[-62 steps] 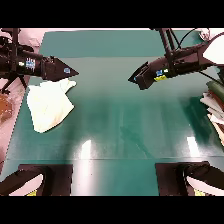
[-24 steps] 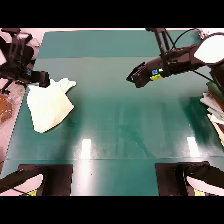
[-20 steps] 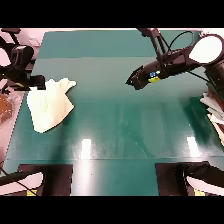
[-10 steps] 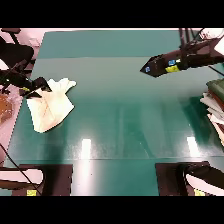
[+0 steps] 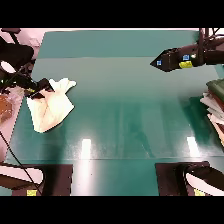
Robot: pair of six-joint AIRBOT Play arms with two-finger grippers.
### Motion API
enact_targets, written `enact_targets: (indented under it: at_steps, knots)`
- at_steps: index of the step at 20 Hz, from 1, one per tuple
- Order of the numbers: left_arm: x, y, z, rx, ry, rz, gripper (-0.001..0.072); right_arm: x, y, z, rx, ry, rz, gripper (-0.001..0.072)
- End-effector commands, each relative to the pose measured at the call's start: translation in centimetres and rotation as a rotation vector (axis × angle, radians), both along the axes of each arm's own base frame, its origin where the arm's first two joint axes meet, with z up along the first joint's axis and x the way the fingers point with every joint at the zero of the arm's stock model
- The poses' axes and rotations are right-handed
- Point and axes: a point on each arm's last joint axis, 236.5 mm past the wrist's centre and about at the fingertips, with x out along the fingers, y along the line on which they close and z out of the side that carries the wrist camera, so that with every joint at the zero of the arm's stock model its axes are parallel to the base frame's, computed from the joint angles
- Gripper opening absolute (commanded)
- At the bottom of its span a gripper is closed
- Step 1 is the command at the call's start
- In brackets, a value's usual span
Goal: Fold the shirts.
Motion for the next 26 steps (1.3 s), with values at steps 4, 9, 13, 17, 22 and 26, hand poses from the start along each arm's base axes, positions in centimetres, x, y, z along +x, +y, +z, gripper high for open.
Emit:
enact_targets:
  at_steps: [4,9,13,17,22,26]
  knots:
    - [0.8,-1.6,0.1,-0.068,-0.035,-0.038,0.0025,-0.1,-0.1,0.1,0.000,-0.003,-0.002,0.0128]
    - [0.8,-5.2,2.4,-0.215,-0.088,-0.120,0.0023,0.9,-2.6,-0.6,-0.043,0.009,-0.083,0.0129]
    - [2.2,-10.1,10.3,-0.427,-0.304,-0.186,0.0023,2.1,-6.3,-0.9,-0.010,0.063,-0.229,0.0256]
    - [1.1,-17.2,19.4,-0.558,-0.481,-0.374,0.0022,2.0,-9.1,-1.7,-0.014,0.121,-0.297,0.0257]
    - [-2.5,-29.6,30.2,-0.611,-0.683,-0.674,0.0023,2.3,-12.2,-1.9,-0.006,0.146,-0.383,0.0264]
    - [-6.1,-36.0,41.1,-0.664,-0.962,-0.764,0.0023,2.1,-15.9,-2.5,-0.011,0.180,-0.467,0.0264]
